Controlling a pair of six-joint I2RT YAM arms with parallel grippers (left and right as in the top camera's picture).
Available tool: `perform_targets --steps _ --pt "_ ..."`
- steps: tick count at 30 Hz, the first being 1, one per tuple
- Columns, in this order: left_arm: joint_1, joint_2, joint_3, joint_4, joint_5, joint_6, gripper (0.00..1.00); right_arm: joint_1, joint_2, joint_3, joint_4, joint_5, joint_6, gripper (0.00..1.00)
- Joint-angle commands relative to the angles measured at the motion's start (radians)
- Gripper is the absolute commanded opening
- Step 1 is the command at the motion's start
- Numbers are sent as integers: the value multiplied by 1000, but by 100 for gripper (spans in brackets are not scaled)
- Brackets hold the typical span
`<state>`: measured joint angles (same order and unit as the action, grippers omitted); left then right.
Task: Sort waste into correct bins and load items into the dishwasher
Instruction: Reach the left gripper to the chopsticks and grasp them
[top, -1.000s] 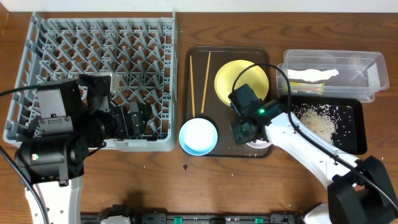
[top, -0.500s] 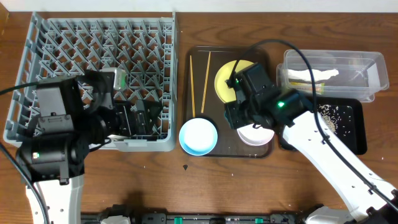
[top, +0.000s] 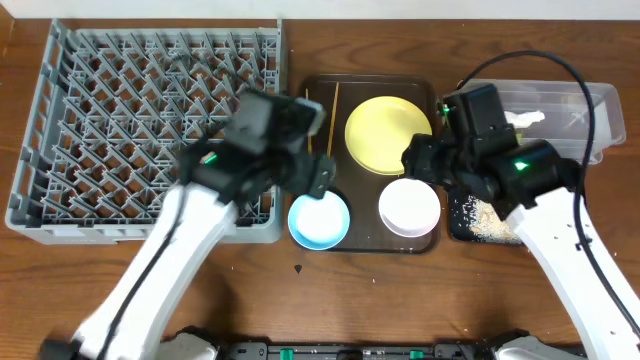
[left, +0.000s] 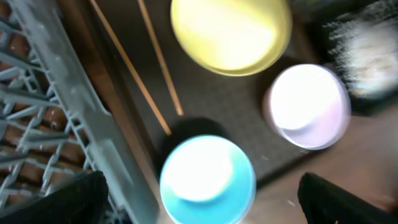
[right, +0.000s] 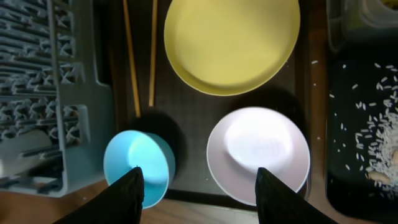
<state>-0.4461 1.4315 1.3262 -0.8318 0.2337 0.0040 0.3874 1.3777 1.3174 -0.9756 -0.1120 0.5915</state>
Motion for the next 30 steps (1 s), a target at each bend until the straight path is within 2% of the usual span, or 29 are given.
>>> perform_targets --steps 1,8,11,14,18,21,23,25,28,29,30 --pt "-7 181 74 20 -64 -1 100 -6 -8 11 -16 -21 10 56" --pt "-7 526 261 25 -66 3 81 -6 -8 11 -48 -20 10 56" --pt "-7 595 283 84 -66 2 79 -5 -8 11 -57 -20 11 57" --pt "-7 654 283 154 -68 2 70 -5 -8 11 -63 -20 10 57" --pt "-7 731 283 201 -101 -9 64 -5 -8 11 -67 -19 10 64" --pt "-7 779 283 213 -104 -9 57 -5 -8 11 -71 5 9 65" --pt "-7 805 283 215 -104 -10 49 -7 -8 11 -76 37 14 66" --pt "-7 819 282 212 -104 -25 38 -27 -14 11 -76 65 14 71" --pt "-7 820 282 209 -103 -40 21 -94 -42 11 -89 116 12 74" --pt "-8 817 282 206 -103 -47 19 -120 -55 11 -93 130 8 74" --pt "-8 814 282 200 -103 -47 10 -161 -77 11 -99 150 -5 74"
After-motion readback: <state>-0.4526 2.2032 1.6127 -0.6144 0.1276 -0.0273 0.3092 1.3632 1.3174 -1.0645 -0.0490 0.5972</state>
